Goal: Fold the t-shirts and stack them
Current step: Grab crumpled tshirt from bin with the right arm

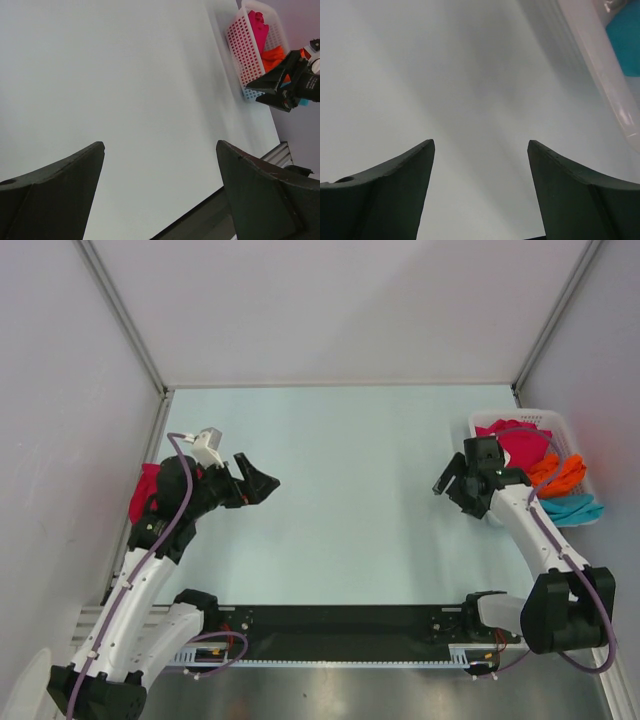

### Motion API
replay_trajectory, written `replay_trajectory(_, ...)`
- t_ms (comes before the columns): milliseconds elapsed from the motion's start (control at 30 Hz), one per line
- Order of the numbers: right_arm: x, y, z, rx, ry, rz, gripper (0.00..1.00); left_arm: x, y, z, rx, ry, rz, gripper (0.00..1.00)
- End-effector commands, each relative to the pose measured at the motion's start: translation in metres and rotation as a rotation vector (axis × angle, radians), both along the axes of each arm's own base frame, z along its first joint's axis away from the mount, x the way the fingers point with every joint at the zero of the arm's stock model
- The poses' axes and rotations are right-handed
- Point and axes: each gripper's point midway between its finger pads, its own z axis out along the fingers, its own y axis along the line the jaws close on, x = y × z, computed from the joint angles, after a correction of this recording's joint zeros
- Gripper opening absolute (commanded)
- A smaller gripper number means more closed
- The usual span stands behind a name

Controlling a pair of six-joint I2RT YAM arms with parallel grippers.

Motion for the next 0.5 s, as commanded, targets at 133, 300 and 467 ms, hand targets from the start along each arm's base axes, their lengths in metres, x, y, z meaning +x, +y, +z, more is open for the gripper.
replay_trajectory(133,0.009,-0.051,0.020,-0.237,-0.037,-0.174,0.81,0.003,-0.004,0.003,-0.002,-0.042,-0.036,1.00)
replay_trajectory(300,0.015,-0.062,0.029,-0.246,-0.096,-0.242,0.81,0.006,-0.005,0.003,0.001,-0.043,-0.044,1.00)
replay_trajectory(467,0.021,-0.076,0.039,-0.346,-0.078,-0.273,0.80,0.007,-0.005,0.006,0.010,-0.053,-0.050,1.00)
